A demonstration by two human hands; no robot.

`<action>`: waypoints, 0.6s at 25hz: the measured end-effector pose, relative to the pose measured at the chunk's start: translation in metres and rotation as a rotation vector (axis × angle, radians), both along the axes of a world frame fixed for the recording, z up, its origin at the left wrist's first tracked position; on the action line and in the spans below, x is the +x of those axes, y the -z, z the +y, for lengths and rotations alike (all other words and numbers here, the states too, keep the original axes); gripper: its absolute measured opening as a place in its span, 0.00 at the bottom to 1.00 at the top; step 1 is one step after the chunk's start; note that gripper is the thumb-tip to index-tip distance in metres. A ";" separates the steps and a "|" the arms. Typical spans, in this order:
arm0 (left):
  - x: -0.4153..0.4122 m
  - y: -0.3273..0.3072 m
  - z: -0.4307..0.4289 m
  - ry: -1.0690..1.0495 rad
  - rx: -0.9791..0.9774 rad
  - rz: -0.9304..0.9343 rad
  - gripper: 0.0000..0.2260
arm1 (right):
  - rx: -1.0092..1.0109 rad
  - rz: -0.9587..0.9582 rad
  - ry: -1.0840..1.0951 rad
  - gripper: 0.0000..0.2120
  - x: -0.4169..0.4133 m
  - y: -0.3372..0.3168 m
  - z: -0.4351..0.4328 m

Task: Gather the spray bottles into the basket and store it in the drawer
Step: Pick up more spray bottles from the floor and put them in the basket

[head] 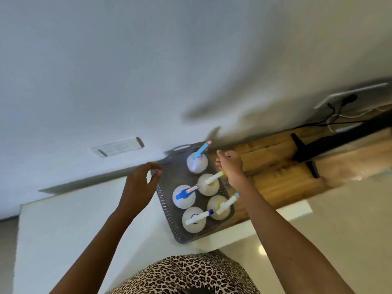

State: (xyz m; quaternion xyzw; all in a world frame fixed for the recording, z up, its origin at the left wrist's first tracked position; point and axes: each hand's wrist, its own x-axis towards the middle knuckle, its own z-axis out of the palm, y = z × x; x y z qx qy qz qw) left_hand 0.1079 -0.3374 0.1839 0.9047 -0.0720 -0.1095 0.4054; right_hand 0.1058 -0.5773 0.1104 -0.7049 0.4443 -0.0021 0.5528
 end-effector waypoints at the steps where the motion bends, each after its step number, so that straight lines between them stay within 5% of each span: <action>1: -0.003 -0.003 -0.006 0.046 -0.017 0.002 0.05 | -0.001 -0.031 0.040 0.16 -0.017 -0.009 -0.004; 15: -0.158 -0.034 -0.133 1.015 -0.052 -0.082 0.07 | -0.002 -0.189 0.850 0.12 -0.374 -0.063 0.002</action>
